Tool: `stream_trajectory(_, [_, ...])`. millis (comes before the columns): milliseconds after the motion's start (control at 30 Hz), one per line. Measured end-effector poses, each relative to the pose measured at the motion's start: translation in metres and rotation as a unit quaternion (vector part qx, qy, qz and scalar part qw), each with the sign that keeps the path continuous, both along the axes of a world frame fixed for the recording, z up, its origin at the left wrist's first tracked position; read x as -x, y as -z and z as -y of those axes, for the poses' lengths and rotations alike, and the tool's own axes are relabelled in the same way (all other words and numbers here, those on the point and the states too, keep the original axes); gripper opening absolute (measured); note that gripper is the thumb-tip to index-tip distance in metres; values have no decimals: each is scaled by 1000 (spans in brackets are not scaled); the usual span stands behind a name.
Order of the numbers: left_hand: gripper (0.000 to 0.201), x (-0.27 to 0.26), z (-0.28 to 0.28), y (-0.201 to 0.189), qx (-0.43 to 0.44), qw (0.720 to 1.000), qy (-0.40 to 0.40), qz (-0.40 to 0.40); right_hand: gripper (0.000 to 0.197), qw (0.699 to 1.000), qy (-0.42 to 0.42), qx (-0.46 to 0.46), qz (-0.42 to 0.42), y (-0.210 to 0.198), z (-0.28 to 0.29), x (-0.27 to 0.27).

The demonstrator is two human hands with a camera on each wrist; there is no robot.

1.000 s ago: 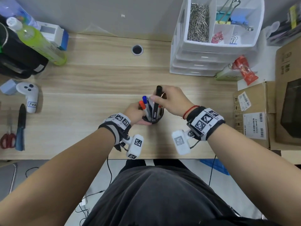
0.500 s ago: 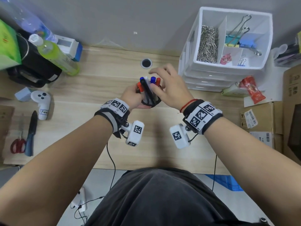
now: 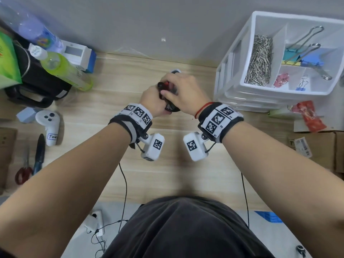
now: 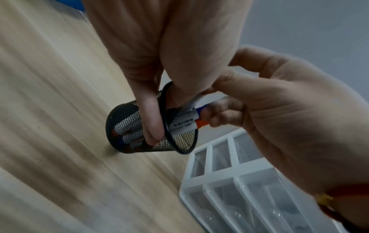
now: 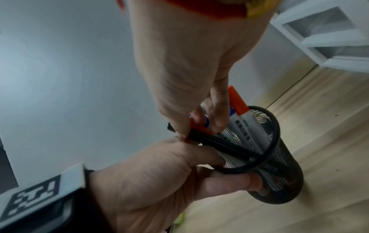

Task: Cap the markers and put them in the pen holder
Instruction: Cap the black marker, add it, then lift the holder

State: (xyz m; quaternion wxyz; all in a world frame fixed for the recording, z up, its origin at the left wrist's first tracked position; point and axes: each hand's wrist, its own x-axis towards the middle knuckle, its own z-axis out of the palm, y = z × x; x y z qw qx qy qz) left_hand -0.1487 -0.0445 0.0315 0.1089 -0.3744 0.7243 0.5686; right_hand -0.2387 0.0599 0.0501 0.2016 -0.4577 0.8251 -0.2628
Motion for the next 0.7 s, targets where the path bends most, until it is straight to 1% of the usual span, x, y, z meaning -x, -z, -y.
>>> stream_trajectory(67, [27, 4, 4, 5, -30, 999, -27, -18, 24, 1000, 23, -3, 5, 4, 5, 2])
stream_trajectory(100, [30, 6, 6, 7, -54, 997, -47, -29, 25, 999, 43, -1, 16, 5, 6, 4])
stream_trajectory(167, [41, 7, 13, 15, -96, 991, -85, -46, 24, 996, 77, -2, 37, 11, 5, 9])
stream_trajectory(267, [58, 9, 24, 27, -116, 985, -119, -56, 24, 995, 91, -13, 40, 19, 1, 15])
stream_trajectory(400, [52, 15, 30, 31, -125, 982, -120, -75, 30, 995, 92, -23, 38, 30, 4, 23])
stream_trajectory(467, [55, 16, 33, 36, -132, 981, -121, -76, 34, 994, 103, -10, 32, 34, 6, 29])
stream_trajectory(533, [58, 17, 38, 40, -146, 978, -128, -80, 39, 990, 138, -8, 30, 38, 10, 34])
stream_trajectory(633, [56, 22, 47, 39, -171, 971, -142, -90, 49, 978, 194, -30, 67, 49, 18, 40])
stream_trajectory(700, [54, 27, 54, 42, -181, 968, -146, -97, 42, 970, 207, -75, 107, 59, 25, 45])
